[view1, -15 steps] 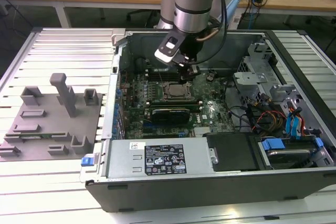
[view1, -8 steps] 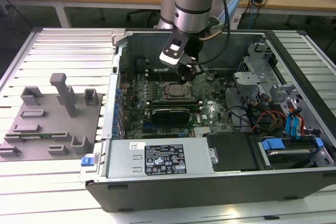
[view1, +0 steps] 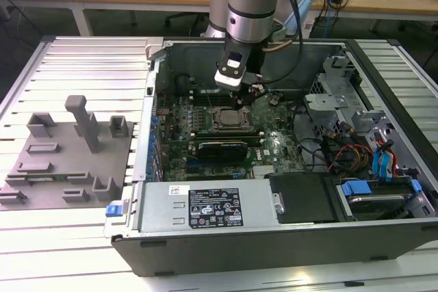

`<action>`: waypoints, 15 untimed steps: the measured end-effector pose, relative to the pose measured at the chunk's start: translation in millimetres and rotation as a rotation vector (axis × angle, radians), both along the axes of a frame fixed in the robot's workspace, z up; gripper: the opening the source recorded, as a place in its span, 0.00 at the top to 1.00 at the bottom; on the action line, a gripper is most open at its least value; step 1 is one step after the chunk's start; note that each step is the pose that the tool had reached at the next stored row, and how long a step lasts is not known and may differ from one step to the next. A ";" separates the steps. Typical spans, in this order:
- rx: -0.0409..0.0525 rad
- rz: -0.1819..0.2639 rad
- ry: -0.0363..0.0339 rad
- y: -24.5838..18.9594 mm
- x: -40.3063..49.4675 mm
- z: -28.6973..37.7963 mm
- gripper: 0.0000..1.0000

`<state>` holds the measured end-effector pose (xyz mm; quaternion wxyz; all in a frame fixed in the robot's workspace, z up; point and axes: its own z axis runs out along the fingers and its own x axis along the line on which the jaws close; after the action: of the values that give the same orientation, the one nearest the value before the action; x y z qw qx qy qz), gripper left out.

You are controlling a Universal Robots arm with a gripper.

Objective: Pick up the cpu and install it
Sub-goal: 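Close the cpu cover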

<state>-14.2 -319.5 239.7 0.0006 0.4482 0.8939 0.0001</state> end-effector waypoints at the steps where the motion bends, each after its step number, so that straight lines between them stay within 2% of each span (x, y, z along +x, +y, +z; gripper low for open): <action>1: 0.0000 0.024 0.0000 0.0 0.0 0.0 0.89; 5: 0.0000 0.091 0.0000 0.0 0.0 0.0 0.89; 9: 0.0000 0.172 0.0000 0.0 0.0 -0.1 0.89; 11: 0.0000 0.232 -0.0001 0.0 0.0 -0.2 0.89; 15: 0.0000 0.307 0.0000 0.0 0.0 -0.2 0.89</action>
<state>-14.2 -319.5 239.5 0.0005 0.3064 0.9519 0.0002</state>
